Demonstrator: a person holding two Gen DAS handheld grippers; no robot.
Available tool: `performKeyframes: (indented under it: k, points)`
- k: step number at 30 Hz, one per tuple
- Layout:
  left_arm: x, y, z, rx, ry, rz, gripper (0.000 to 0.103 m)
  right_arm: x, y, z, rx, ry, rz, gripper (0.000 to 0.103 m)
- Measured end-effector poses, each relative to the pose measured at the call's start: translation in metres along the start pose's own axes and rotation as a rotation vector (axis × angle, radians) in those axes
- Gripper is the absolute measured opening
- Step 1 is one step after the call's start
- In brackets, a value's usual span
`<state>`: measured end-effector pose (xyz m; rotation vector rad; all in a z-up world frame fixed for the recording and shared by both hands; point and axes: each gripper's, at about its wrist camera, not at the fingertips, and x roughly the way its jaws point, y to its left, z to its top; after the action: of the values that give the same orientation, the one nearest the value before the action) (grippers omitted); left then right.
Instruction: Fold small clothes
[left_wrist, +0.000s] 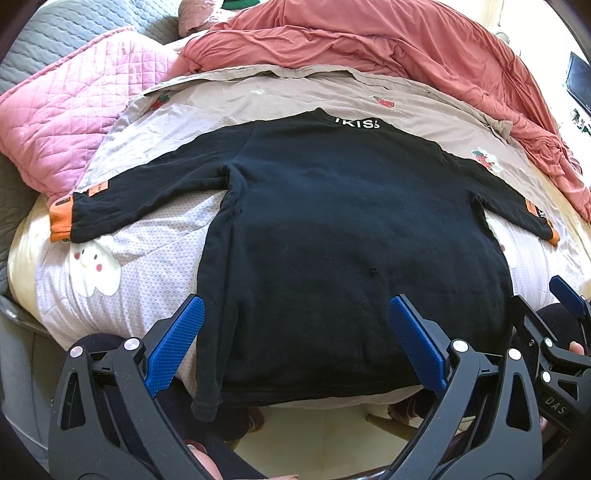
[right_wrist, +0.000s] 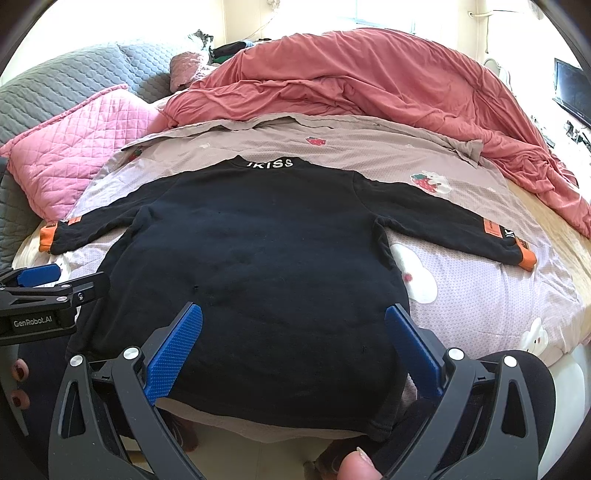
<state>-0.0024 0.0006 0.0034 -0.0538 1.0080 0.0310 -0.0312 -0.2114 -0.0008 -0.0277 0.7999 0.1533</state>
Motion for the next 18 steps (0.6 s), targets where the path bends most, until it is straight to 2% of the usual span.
performKeyframes:
  k: [18]
  points:
    - [-0.0012,-0.0002,-0.0006,-0.001,-0.001,0.001,0.094,0.0003,-0.0011,-0.0001,0.003,0.000,-0.002,0.099]
